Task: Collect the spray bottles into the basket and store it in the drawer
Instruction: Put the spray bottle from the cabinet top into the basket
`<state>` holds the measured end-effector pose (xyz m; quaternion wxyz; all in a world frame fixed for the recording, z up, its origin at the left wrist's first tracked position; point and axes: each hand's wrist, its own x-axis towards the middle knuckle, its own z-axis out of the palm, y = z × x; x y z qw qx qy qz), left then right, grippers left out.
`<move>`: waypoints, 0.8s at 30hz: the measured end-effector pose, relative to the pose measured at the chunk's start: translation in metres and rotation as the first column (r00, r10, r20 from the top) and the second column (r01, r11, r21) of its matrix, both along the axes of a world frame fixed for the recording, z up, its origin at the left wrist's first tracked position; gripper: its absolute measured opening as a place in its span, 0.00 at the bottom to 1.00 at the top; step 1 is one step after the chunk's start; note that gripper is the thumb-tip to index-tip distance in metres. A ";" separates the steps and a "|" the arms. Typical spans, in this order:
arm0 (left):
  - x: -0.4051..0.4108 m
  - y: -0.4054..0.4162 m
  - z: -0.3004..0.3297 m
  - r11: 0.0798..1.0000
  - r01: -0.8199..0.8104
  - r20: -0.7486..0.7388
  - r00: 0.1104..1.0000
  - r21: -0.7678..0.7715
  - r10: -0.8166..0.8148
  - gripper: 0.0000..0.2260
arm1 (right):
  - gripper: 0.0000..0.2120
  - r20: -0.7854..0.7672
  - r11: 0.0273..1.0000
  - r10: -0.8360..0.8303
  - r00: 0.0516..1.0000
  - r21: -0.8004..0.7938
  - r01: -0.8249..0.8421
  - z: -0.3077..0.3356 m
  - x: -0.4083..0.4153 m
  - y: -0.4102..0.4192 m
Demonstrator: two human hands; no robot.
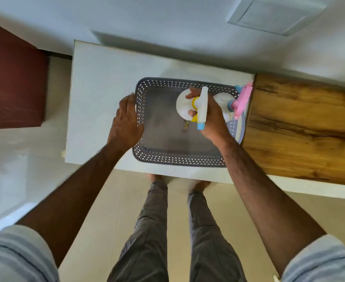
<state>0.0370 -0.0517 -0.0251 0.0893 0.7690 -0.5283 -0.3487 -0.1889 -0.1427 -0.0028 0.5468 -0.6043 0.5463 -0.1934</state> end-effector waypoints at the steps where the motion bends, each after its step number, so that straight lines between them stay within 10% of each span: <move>1: 0.001 0.001 0.000 1.000 0.012 0.000 1.000 0.013 -0.012 0.39 | 0.19 0.005 1.000 0.009 1.000 0.008 -0.009 -0.003 -0.001 -0.002; 24: 0.002 0.036 0.018 0.978 0.193 0.112 0.973 0.080 -0.202 0.35 | 0.23 -0.055 0.997 0.070 0.996 -0.035 -0.072 -0.020 -0.002 -0.002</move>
